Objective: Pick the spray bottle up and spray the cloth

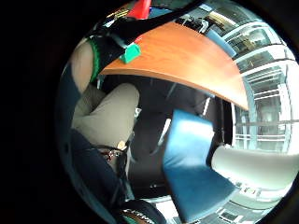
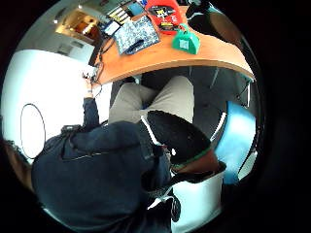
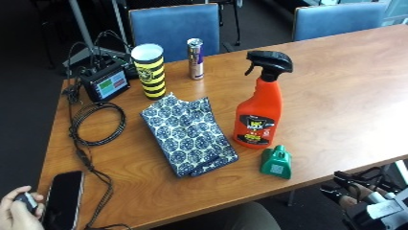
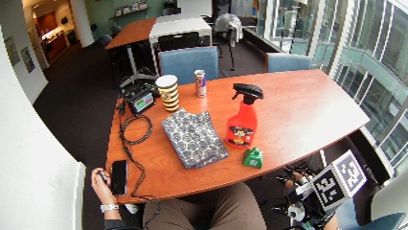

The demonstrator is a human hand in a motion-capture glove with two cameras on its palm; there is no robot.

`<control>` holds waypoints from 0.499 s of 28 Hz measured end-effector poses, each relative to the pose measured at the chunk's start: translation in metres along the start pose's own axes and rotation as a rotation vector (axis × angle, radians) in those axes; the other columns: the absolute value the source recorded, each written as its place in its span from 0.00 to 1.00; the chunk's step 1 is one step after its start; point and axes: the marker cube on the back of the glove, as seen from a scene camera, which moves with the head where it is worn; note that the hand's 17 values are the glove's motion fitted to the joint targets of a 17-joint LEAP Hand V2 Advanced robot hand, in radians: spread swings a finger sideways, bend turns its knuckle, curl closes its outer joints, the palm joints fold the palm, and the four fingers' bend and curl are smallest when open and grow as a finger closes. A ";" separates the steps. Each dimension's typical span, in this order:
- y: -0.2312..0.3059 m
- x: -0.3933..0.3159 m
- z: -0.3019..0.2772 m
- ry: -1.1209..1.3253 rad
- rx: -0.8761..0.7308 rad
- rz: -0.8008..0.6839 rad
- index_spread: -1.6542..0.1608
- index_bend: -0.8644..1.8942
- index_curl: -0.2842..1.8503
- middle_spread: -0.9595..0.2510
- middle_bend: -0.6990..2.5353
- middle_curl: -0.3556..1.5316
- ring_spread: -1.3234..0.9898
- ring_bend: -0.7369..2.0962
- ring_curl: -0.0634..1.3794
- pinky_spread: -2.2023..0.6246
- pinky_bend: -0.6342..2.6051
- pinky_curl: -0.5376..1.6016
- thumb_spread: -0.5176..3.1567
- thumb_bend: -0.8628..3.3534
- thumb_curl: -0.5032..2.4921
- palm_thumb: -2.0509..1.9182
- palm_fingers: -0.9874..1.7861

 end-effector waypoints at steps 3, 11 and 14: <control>0.000 0.000 0.000 0.006 0.000 -0.001 0.77 0.41 0.19 0.75 0.28 0.23 0.55 0.38 0.13 0.83 0.31 0.31 0.29 0.25 0.19 0.60 0.58; -0.001 0.000 0.001 0.007 0.003 -0.003 0.71 0.39 0.24 0.73 0.27 0.27 0.55 0.38 0.18 0.85 0.31 0.35 0.39 0.24 0.21 0.61 0.57; -0.001 0.000 0.001 0.004 -0.002 -0.001 0.70 0.39 0.24 0.73 0.27 0.28 0.54 0.38 0.19 0.86 0.30 0.35 0.41 0.24 0.21 0.61 0.57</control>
